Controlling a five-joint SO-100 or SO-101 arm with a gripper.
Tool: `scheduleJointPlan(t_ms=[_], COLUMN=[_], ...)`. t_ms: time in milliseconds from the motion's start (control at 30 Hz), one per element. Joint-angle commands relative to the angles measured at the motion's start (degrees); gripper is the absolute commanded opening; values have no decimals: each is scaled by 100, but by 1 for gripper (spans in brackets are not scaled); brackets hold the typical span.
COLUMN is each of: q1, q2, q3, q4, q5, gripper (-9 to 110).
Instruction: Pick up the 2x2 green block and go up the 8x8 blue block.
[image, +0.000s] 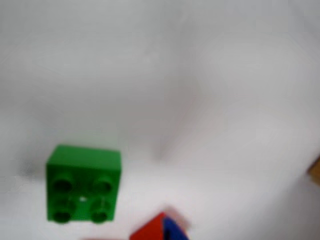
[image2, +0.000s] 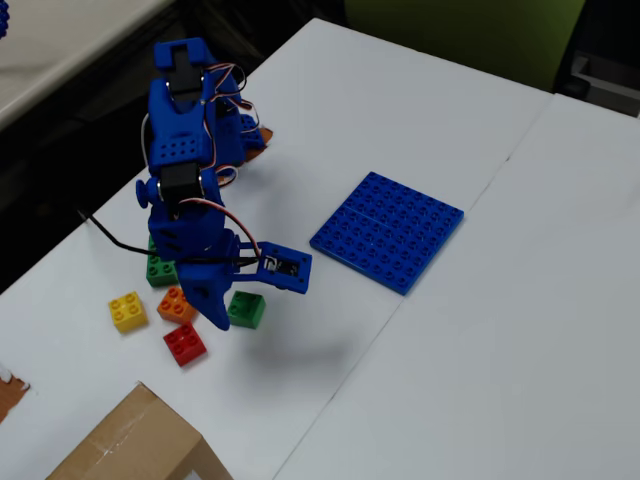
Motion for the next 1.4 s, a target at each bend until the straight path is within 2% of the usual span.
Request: scheduleJointPlan(t_ms=[0, 267, 500, 567, 733, 1100, 1233, 1367], q1=[-62, -105, -202, -220, -281, -316, -281, -193], q2=[-70, -290, -589, -624, -633, -633, -343, 422], q3=[-255, -255, -475, -475, -475, -466, -360, -413], q4=[123, 149, 35, -18, -62, 114, 352, 1107], q5=[439, 1081, 1204, 1248, 1617, 1617, 1626, 1758], gripper=[39, 39, 37, 35, 21, 4, 1, 1])
